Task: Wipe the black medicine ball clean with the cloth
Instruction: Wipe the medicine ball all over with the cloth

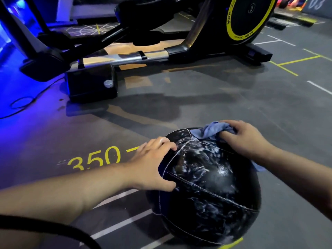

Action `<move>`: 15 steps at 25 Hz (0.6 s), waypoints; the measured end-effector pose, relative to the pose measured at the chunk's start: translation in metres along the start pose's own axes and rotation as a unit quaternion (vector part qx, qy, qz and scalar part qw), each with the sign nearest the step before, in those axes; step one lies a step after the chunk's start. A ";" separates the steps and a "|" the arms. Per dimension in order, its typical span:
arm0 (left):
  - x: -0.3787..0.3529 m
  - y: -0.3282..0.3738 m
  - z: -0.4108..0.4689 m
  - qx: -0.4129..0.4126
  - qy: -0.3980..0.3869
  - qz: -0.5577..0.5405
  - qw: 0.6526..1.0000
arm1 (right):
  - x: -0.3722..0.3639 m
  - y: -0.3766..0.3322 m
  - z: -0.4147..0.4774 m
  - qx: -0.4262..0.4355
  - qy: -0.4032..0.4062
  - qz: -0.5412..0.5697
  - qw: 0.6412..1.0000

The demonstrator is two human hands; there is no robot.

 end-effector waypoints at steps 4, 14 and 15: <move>-0.007 0.005 0.005 0.004 0.019 0.024 1.000 | -0.037 -0.059 -0.044 0.207 -0.009 -0.136 0.969; -0.010 0.010 0.017 -0.013 -0.012 -0.006 1.000 | -0.006 -0.008 -0.007 0.071 0.040 -0.097 0.992; -0.010 0.012 0.020 -0.015 -0.012 -0.015 1.000 | -0.007 -0.006 -0.008 0.056 0.033 -0.099 0.993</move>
Point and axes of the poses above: each hand's wrist, its own z-axis towards the middle knuckle, its own x-axis out of the back of the hand, y = z × x, the point moved 8 cm from there along z, towards the middle knuckle, and after that the axes turned 1 degree about y, right-handed, at the moved point
